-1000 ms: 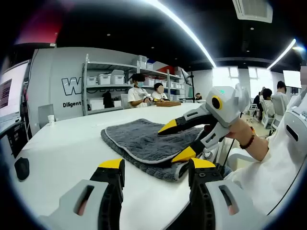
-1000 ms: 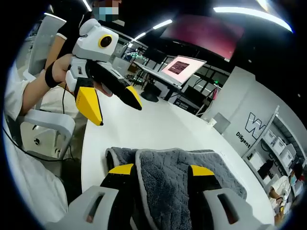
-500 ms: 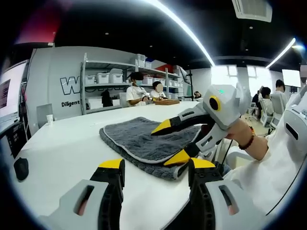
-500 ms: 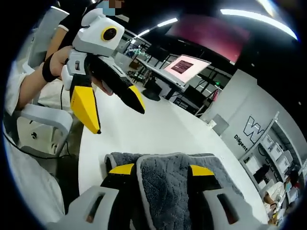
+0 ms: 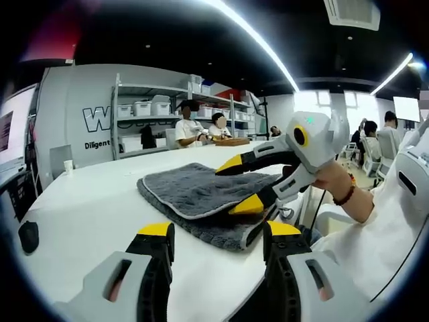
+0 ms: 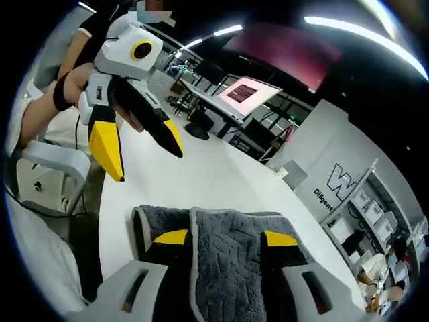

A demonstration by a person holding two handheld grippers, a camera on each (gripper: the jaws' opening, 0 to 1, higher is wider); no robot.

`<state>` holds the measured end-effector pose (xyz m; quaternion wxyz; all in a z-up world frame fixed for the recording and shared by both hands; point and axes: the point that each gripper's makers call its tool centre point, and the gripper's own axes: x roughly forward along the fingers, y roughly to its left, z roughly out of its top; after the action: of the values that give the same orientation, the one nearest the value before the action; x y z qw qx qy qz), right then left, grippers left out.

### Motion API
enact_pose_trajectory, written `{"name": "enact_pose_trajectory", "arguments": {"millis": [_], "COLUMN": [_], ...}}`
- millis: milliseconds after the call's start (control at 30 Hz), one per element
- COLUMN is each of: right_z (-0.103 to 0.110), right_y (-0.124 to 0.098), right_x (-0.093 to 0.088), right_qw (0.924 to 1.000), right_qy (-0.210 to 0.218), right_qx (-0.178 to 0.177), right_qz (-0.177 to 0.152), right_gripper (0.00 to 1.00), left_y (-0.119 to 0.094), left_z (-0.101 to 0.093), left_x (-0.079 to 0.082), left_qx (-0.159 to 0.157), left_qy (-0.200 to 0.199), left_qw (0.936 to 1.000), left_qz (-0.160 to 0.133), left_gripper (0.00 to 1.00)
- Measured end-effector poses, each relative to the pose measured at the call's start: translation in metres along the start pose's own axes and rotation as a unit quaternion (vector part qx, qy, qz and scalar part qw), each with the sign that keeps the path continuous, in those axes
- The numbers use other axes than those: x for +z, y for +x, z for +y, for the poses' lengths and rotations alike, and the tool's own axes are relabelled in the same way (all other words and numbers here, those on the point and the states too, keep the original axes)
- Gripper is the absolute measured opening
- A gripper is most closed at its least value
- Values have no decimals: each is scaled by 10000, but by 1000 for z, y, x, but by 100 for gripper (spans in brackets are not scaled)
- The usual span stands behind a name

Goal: Open the folded towel by lifting each exposed corner and separating the folded layers until the towel lies flat within the target outline without major curled edges

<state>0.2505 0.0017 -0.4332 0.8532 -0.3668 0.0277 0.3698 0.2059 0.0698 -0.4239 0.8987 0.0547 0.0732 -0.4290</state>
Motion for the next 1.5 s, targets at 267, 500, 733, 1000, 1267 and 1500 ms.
{"name": "enact_pose_trajectory", "arguments": {"millis": [267, 500, 733, 1000, 1267, 1500], "right_z": [3, 5, 12, 16, 17, 11], "right_y": [17, 20, 14, 9, 8, 7], "right_x": [2, 5, 8, 11, 12, 9], "right_qw": [9999, 9998, 9994, 9990, 9987, 9985], "right_qy": [23, 106, 166, 242, 294, 373], "right_qx": [130, 187, 258, 278, 251, 142], "right_qz": [21, -59, -186, -251, -331, -374], "right_gripper": [33, 17, 3, 0, 0, 0], "left_y": [1, 0, 1, 4, 7, 8], "left_z": [-1, -2, -4, -2, 0, 1], "left_x": [-2, -2, -3, -7, -11, -9], "left_qx": [17, -37, -26, -50, -53, -92], "left_qy": [130, 57, 134, 53, -86, -244], "left_qw": [9999, 9999, 9998, 9999, 9998, 9996], "left_qz": [92, 84, 112, 145, 166, 65], "left_gripper": [51, 51, 55, 54, 54, 52]}}
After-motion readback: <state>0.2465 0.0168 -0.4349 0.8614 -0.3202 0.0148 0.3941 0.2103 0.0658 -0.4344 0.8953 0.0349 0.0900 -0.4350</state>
